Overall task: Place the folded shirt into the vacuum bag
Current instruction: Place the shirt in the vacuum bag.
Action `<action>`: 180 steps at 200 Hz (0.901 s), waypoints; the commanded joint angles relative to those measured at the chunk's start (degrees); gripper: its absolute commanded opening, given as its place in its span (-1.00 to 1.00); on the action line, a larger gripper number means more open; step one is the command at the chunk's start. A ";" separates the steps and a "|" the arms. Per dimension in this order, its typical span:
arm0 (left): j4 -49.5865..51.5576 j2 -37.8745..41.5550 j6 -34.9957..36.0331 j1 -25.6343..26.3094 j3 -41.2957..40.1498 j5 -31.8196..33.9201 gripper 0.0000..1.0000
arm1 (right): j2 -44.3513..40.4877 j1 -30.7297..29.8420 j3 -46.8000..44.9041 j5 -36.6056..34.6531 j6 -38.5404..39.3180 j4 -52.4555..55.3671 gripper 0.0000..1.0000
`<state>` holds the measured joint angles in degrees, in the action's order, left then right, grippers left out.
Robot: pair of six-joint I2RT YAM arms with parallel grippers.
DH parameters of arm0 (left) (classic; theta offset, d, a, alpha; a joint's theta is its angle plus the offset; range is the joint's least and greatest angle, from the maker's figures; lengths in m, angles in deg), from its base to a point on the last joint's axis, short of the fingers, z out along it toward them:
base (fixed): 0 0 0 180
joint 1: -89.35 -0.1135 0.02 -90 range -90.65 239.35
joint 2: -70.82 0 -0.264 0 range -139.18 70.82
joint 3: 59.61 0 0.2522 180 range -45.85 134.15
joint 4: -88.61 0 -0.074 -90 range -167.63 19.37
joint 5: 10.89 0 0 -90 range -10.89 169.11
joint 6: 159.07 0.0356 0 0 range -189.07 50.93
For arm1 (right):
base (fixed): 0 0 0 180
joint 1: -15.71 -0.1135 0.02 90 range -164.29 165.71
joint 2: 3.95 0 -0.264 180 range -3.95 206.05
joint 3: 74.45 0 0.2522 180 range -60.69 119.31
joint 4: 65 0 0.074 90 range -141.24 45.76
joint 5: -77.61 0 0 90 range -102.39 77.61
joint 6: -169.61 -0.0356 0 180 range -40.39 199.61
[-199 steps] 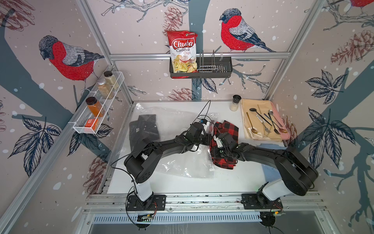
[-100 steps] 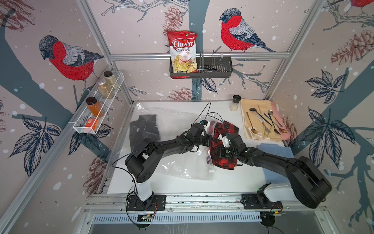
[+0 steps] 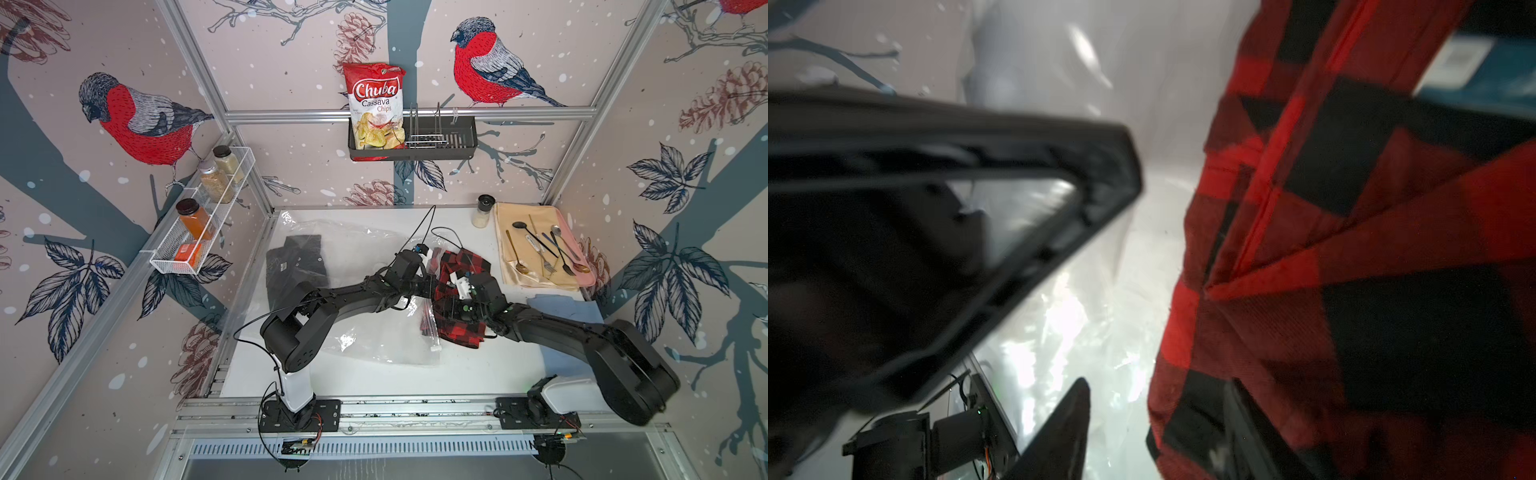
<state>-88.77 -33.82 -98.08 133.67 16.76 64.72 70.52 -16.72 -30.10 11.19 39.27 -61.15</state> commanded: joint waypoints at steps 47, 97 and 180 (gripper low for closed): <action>5.04 -2.49 4.21 0.07 4.76 3.49 -1.00 | -13.21 24.07 -0.88 -5.71 5.97 9.03 0.62; 11.47 -5.68 5.19 -0.01 10.35 2.88 -1.00 | 2.89 39.95 3.91 4.62 8.15 1.80 0.63; 16.84 -9.09 6.39 -0.37 15.71 1.12 -1.00 | 14.46 36.99 7.83 7.97 6.18 -4.09 0.53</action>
<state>-73.45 -42.67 -93.03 133.45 31.58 66.88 85.36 21.58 -23.35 18.66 46.03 -62.85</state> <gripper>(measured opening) 0.049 0.766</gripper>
